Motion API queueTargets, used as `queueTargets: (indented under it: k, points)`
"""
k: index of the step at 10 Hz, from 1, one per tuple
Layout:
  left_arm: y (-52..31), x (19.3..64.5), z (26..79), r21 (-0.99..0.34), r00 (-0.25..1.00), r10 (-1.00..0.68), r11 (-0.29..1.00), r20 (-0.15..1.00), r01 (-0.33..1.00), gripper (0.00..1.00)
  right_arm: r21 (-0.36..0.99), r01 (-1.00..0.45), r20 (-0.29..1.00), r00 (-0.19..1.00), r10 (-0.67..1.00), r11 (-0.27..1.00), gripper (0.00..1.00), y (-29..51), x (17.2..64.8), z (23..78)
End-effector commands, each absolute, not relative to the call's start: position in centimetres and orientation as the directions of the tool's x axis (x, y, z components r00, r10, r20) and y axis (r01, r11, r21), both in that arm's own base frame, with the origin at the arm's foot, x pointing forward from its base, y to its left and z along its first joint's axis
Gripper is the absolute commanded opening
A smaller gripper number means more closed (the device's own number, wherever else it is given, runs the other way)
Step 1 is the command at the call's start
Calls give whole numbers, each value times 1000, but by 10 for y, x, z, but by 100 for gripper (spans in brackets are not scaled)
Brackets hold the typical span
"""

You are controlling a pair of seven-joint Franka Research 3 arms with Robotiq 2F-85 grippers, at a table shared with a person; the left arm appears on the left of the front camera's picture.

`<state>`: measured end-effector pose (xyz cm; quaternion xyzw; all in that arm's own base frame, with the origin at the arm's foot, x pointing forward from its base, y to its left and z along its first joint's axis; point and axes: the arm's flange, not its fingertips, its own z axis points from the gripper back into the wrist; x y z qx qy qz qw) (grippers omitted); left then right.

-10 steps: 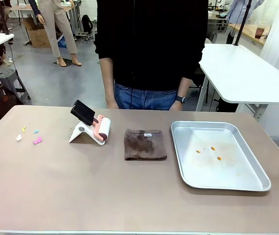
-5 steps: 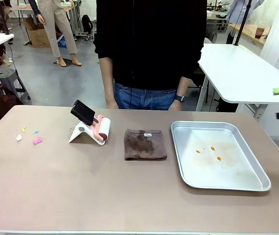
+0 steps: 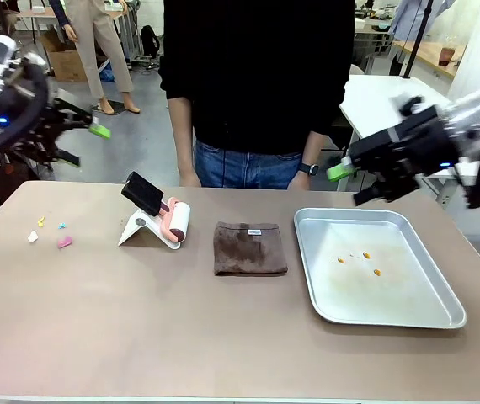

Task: Clean the surface of the table.
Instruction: Hold the Lint Roller with your left hand and the towel with your right hand.

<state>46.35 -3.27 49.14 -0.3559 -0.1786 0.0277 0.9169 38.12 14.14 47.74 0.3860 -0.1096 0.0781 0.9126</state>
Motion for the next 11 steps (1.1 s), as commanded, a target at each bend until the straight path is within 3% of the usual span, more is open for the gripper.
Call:
queueTargets:
  k: [1,3,6,8,10,11]
  points:
    - [-35,500,483,-634,962,145,773,231,36,100,548,-160,259,966,15,821,100,189,404,462]
    - [-44,521,467,-607,978,105,795,178,25,100,452,-152,280,960,23,879,100,238,407,439]
    - [-51,539,449,-589,991,23,806,135,61,100,432,-46,255,964,-73,901,100,291,410,413]
    - [-54,544,439,-604,993,6,794,118,67,100,368,29,292,945,-145,929,100,299,418,401]
    - [-53,544,434,-591,996,20,806,88,36,100,494,14,213,967,-137,869,100,285,418,410]
    - [-55,541,434,-596,993,18,801,120,58,100,402,0,274,954,-120,916,100,285,412,393]
